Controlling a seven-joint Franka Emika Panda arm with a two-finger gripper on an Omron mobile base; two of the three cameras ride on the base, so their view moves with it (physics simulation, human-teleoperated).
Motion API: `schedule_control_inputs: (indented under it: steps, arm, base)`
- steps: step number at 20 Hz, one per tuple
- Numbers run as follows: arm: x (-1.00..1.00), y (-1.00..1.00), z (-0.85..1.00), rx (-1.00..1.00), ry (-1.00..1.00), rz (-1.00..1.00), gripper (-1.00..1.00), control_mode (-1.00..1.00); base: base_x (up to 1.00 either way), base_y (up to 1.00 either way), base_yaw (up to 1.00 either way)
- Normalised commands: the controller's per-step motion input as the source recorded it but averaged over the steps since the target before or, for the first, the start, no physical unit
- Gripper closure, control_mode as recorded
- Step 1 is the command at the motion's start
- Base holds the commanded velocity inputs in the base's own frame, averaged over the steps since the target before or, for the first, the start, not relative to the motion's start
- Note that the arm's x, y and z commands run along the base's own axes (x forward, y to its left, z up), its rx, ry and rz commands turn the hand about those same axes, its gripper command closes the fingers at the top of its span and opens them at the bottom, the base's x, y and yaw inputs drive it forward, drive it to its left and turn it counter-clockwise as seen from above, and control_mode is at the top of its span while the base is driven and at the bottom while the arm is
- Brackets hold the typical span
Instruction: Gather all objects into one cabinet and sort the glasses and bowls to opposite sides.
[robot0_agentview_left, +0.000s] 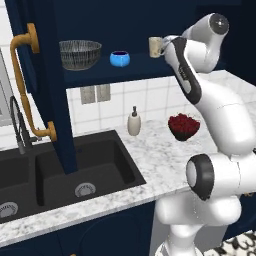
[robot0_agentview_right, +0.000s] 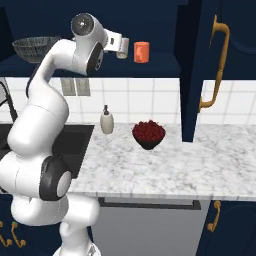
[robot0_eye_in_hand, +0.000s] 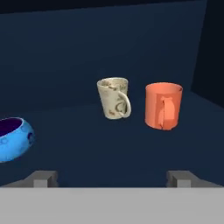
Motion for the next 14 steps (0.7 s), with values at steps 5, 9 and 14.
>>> schedule_control_inputs:
  steps: [5, 9, 14]
  arm:
    - [-0.59, 1.0, -0.21, -0.01, 0.07, 0.0, -1.0, -1.0]
    - [0.43, 1.0, -0.01, 0.0, 0.05, -0.02, -1.0, -1.0]
    - [0.66, 0.51, -0.05, 0.0, 0.24, 0.0, -1.0, -1.0]
  base:
    - [0.0, 0.0, 0.0]
    - [0.0, 0.0, 0.0]
    - [0.0, 0.0, 0.0]
